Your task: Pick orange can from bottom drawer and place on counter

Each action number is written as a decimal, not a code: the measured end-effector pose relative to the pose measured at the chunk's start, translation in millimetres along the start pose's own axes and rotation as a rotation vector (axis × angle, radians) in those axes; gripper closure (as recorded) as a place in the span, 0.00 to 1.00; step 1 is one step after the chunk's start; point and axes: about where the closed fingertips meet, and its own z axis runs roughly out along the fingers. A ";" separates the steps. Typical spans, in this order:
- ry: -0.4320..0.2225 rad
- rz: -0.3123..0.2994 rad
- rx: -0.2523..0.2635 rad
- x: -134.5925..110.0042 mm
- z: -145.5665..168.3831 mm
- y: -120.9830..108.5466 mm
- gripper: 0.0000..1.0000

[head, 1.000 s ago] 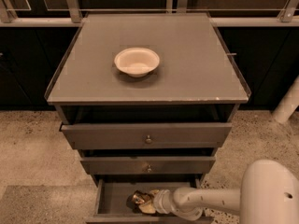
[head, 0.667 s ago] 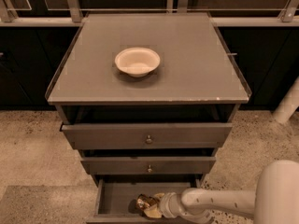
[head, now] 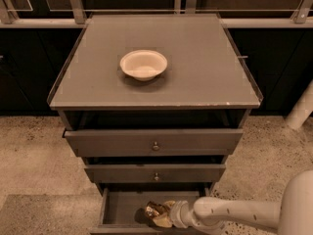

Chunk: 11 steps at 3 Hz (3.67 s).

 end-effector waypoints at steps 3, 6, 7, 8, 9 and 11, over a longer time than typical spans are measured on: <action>-0.075 -0.007 0.277 -97.9 -165.7 56.4 1.00; -0.049 -0.089 0.358 -112.1 -218.0 59.8 1.00; -0.031 -0.064 0.442 -119.0 -282.2 71.7 1.00; -0.027 -0.143 0.595 -155.3 -356.1 63.2 1.00; -0.005 -0.160 0.669 -158.9 -386.8 59.5 1.00; -0.005 -0.237 0.731 -183.5 -407.4 48.3 1.00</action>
Offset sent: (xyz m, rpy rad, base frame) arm -0.0696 -0.0473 0.3603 -0.2981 -0.4584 -0.1139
